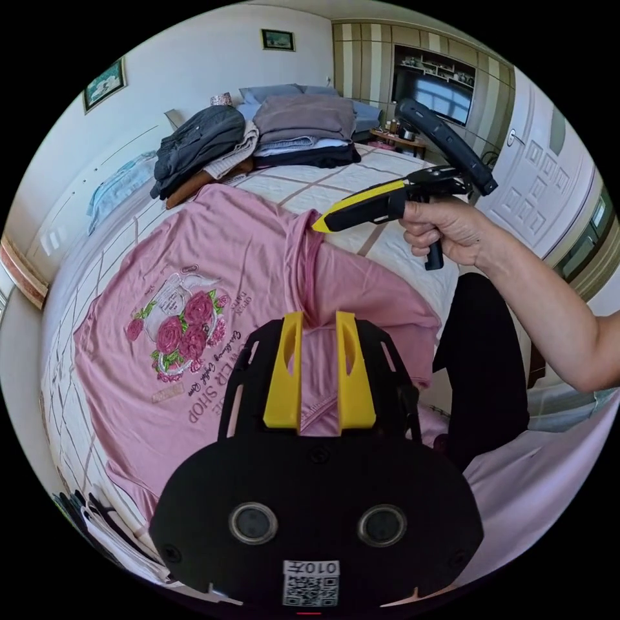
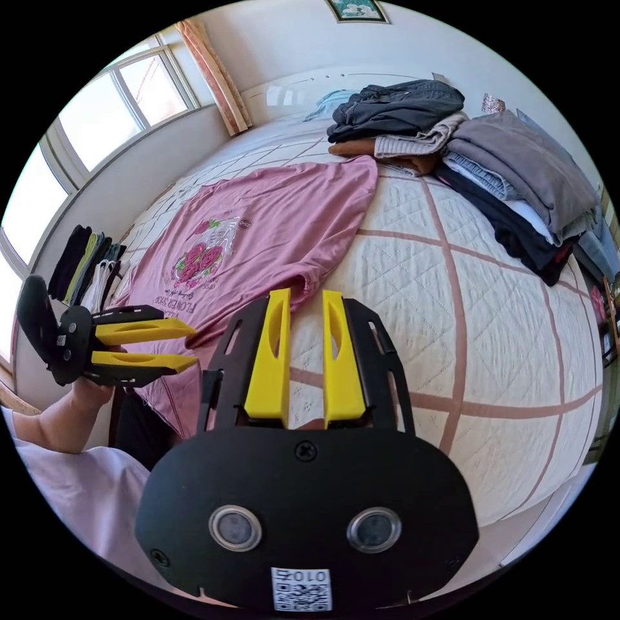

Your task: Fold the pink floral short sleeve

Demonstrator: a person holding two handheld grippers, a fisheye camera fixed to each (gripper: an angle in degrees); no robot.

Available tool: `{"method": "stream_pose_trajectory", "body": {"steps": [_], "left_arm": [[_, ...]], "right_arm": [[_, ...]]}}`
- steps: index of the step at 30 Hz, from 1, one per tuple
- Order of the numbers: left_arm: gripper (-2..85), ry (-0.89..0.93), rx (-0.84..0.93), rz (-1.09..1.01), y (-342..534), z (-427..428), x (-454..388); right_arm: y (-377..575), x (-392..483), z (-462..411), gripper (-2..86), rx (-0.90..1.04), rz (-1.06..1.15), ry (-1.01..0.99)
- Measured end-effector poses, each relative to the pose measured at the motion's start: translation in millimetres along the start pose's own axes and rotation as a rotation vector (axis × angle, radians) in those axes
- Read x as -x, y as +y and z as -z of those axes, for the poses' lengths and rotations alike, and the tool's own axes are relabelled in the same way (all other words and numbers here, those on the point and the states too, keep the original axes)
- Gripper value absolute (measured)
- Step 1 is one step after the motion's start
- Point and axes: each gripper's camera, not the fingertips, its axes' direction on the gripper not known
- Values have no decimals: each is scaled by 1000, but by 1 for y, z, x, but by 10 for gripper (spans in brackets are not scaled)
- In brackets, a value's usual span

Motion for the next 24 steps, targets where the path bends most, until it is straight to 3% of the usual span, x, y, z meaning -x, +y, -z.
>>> {"method": "stream_pose_trajectory", "body": {"steps": [9,14,18,22,24], "left_arm": [[1,57,99,54,-26,-36,18],[-1,246,35,74,-52,-39,26],[-2,512,-91,149,-85,-52,28],[-1,568,-34,168,-117,-100,16],[0,637,-78,230,-119,-119,15]], "right_arm": [[-17,-29,18,42,30,101,-21],[-35,-57,28,39,29,145,19],[-55,-83,29,33,54,178,0],[-56,-103,11,38,178,215,23],[-49,-112,14,47,136,200,57]]}}
